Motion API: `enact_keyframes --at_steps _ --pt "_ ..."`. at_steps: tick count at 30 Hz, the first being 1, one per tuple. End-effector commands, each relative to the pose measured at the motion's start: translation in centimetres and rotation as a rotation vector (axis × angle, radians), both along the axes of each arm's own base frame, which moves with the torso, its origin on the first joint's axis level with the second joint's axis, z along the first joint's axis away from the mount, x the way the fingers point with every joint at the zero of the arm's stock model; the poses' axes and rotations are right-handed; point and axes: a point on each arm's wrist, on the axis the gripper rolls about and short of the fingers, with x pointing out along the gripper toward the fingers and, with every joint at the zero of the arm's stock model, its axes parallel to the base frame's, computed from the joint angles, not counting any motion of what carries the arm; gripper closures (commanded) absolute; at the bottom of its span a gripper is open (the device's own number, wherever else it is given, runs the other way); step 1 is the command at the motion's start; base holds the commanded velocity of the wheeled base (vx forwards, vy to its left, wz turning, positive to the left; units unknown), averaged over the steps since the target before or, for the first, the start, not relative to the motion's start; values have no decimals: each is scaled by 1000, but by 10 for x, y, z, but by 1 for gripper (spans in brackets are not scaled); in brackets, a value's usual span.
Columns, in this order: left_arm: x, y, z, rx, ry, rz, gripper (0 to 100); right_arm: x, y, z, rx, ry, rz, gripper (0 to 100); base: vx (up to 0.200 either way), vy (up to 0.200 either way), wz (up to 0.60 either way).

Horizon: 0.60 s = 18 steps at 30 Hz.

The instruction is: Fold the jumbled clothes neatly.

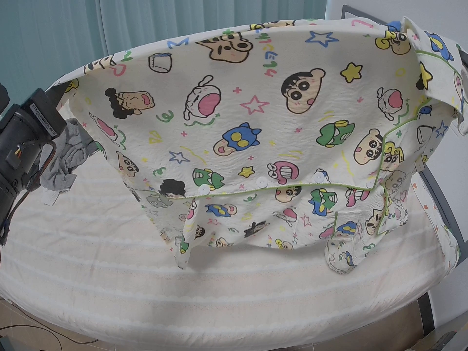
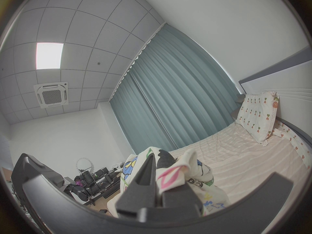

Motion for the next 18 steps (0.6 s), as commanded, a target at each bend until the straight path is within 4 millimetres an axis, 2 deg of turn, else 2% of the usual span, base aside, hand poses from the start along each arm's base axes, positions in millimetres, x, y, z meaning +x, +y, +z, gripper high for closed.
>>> enact_keyframes --at_steps 1,11,16,18 --pt "-5 3 -2 -2 -3 -1 100 -8 -2 2 4 -21 -1 100 -200 0 0" --pt "-17 10 -4 -9 -14 -1 100 -23 -4 -2 7 -39 0 100 -200 0 0" --pt "-25 15 -4 -16 -29 -1 100 -23 -4 -7 4 -26 0 100 0 0 0" --pt "-29 16 -12 -6 -9 -11 100 -21 -4 -12 -1 2 -1 100 0 0 0"
